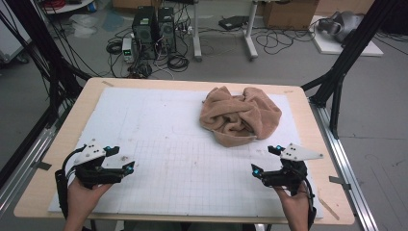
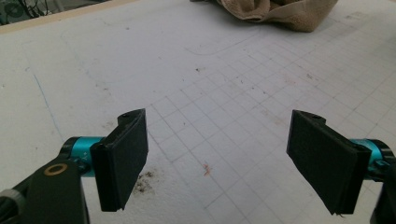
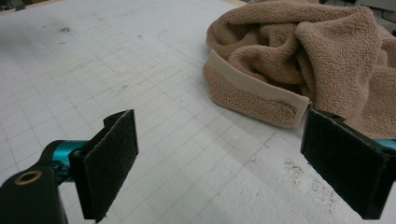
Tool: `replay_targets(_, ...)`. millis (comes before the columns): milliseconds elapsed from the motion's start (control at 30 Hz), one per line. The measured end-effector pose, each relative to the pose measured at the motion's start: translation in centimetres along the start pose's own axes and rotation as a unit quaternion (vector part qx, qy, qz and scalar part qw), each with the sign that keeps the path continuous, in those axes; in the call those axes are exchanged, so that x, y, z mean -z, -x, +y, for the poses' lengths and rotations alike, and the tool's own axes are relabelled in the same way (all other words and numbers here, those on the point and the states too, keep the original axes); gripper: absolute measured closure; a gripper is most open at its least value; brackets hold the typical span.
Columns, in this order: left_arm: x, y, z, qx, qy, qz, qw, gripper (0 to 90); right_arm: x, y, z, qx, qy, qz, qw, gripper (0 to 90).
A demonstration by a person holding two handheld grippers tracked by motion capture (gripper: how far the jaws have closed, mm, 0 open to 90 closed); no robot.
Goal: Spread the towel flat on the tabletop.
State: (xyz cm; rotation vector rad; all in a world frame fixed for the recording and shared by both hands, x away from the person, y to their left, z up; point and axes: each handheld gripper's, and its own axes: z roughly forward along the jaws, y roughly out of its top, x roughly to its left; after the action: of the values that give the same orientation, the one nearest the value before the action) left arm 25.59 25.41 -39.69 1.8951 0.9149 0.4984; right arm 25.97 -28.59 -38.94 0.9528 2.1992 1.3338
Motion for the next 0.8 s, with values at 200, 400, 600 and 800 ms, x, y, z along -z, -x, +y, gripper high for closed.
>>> replay_targets(200, 0.0, -0.2, 0.2, 0.003, 0.001, 0.004, 1.0, 21.1, 0.0, 0.4, 0.1, 0.003, 0.001, 0.001, 1.0, 10.2)
replay_targets(400, -0.3, -0.2, 0.4, 0.0, 0.0, 0.001, 1.0, 21.1, 0.0, 0.5, 0.1, 0.001, 0.0, -0.001, 1.0, 10.2)
replay_targets(600, -0.4, 0.0, 0.6, -0.002, 0.001, -0.003, 1.0, 21.1, -0.1, 0.6, 0.4, 0.003, -0.003, -0.001, 1.0, 10.2)
replay_targets(800, -0.2, 0.1, 0.9, -0.006, 0.005, -0.005, 1.0, 21.1, -1.0, 0.9, 1.7, 0.009, -0.006, 0.005, 0.9999, 10.2)
